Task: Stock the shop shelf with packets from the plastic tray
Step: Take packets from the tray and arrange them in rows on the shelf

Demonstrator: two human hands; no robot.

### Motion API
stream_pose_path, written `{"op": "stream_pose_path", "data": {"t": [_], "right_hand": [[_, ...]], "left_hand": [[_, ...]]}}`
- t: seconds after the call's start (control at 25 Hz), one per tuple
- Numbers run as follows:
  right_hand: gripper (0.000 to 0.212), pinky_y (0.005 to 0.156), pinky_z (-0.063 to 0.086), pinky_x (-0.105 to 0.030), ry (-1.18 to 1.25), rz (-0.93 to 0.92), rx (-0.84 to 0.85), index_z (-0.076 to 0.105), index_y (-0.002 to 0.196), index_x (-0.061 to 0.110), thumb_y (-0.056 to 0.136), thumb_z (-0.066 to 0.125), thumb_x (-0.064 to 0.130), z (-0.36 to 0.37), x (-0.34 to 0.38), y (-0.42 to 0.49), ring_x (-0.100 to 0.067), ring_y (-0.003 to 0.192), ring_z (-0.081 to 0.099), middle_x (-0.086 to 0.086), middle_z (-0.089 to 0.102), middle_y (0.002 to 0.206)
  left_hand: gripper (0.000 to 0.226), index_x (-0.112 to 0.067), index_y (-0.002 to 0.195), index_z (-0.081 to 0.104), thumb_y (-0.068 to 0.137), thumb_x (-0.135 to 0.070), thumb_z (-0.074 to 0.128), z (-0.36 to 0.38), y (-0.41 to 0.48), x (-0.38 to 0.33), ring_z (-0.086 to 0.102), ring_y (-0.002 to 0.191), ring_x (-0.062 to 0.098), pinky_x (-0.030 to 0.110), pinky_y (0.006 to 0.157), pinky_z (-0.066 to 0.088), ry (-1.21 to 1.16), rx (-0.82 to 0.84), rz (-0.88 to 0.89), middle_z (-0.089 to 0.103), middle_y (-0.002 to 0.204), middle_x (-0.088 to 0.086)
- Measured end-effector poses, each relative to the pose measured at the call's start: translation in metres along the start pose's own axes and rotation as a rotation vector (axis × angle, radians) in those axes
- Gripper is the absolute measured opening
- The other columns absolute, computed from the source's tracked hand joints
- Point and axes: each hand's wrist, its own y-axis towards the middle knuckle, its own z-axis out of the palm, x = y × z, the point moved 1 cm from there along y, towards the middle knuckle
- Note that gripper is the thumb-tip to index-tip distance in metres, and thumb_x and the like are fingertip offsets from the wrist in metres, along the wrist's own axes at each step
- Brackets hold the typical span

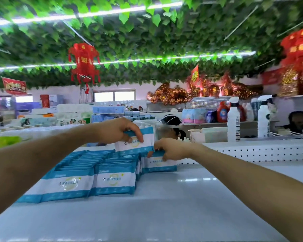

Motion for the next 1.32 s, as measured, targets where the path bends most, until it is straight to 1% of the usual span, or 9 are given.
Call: {"op": "stream_pose_path", "data": {"t": [0.12, 0.32, 0.44, 0.56, 0.72, 0.88, 1.08, 1.2, 1.32], "right_hand": [[0.047, 0.105, 0.043, -0.031, -0.104, -0.081, -0.022, 0.068, 0.126, 0.036, 0.09, 0.066, 0.005, 0.018, -0.009, 0.008, -0.017, 0.122, 0.051, 0.006, 0.053, 0.138], [0.048, 0.098, 0.042, -0.039, -0.319, -0.098, -0.162, 0.061, 0.134, 0.044, 0.092, 0.068, 0.02, 0.023, -0.023, 0.008, -0.017, 0.117, 0.043, 0.005, 0.047, 0.132], [0.051, 0.103, 0.047, -0.041, -0.169, -0.024, -0.26, 0.061, 0.131, 0.038, 0.086, 0.074, 0.016, 0.006, -0.032, -0.005, -0.015, 0.119, 0.047, 0.009, 0.048, 0.135], [0.044, 0.093, 0.053, -0.042, -0.078, 0.034, -0.443, 0.066, 0.111, 0.039, 0.088, 0.067, 0.002, -0.025, -0.048, -0.036, -0.011, 0.101, 0.053, 0.009, 0.052, 0.115], [0.049, 0.094, 0.051, -0.035, -0.043, 0.125, -0.562, 0.07, 0.122, 0.033, 0.09, 0.064, -0.003, -0.049, -0.064, -0.082, -0.012, 0.102, 0.057, 0.008, 0.056, 0.115], [0.043, 0.093, 0.052, -0.041, -0.067, 0.125, -0.55, 0.072, 0.118, 0.034, 0.091, 0.068, 0.001, -0.051, -0.068, -0.106, -0.014, 0.103, 0.057, 0.006, 0.057, 0.117], [0.038, 0.09, 0.053, -0.036, -0.078, 0.09, -0.481, 0.073, 0.118, 0.031, 0.092, 0.068, 0.003, -0.04, -0.043, -0.088, -0.011, 0.099, 0.057, 0.006, 0.059, 0.116], [0.038, 0.084, 0.052, -0.029, -0.058, -0.005, -0.396, 0.072, 0.118, 0.032, 0.093, 0.065, 0.004, -0.029, -0.007, -0.06, -0.003, 0.093, 0.055, 0.01, 0.059, 0.116], [0.037, 0.088, 0.056, -0.036, -0.072, -0.154, -0.326, 0.069, 0.122, 0.031, 0.094, 0.062, 0.009, -0.011, 0.052, -0.018, -0.005, 0.095, 0.057, 0.01, 0.06, 0.113]], "left_hand": [[0.034, -0.031, 0.111, 0.077, 0.099, -0.003, 0.062, -0.001, -0.003, 0.002, 0.066, 0.091, -0.008, 0.018, 0.081, 0.057, -0.031, -0.033, -0.018, 0.066, 0.122, -0.014], [0.036, -0.039, 0.107, 0.077, 0.099, -0.007, 0.064, 0.002, 0.003, 0.011, 0.066, 0.106, 0.006, 0.029, 0.095, 0.057, -0.038, -0.044, -0.039, 0.066, 0.127, -0.017], [0.036, -0.038, 0.108, 0.077, 0.099, -0.006, 0.063, 0.017, 0.025, 0.005, 0.064, 0.108, 0.007, 0.03, 0.096, 0.055, -0.049, -0.03, -0.005, 0.064, 0.124, -0.022], [0.035, -0.032, 0.113, 0.077, 0.097, -0.003, 0.064, 0.039, 0.058, -0.006, 0.058, 0.11, 0.001, 0.021, 0.095, 0.047, -0.009, 0.015, 0.063, 0.063, 0.12, -0.024], [0.032, -0.025, 0.114, 0.077, 0.095, -0.001, 0.065, 0.086, 0.093, -0.004, 0.056, 0.101, -0.006, 0.017, 0.093, 0.04, 0.079, 0.143, 0.135, 0.061, 0.112, -0.023], [0.034, -0.027, 0.112, 0.078, 0.093, 0.0, 0.066, 0.111, 0.098, 0.017, 0.049, 0.108, 0.006, 0.033, 0.106, 0.041, 0.171, 0.19, 0.151, 0.056, 0.111, -0.018], [0.034, -0.032, 0.109, 0.077, 0.096, -0.004, 0.064, 0.1, 0.078, 0.023, 0.035, 0.123, 0.006, 0.022, 0.109, 0.026, 0.234, 0.085, 0.115, 0.046, 0.137, -0.007], [0.028, -0.031, 0.116, 0.074, 0.099, -0.012, 0.062, 0.08, 0.044, 0.029, 0.045, 0.123, 0.01, 0.031, 0.113, 0.034, 0.23, -0.028, 0.035, 0.052, 0.134, -0.007], [0.026, -0.03, 0.123, 0.07, 0.1, -0.022, 0.061, 0.054, -0.019, 0.04, 0.056, 0.109, 0.01, 0.035, 0.101, 0.048, 0.286, -0.134, -0.117, 0.059, 0.124, -0.007]]}}
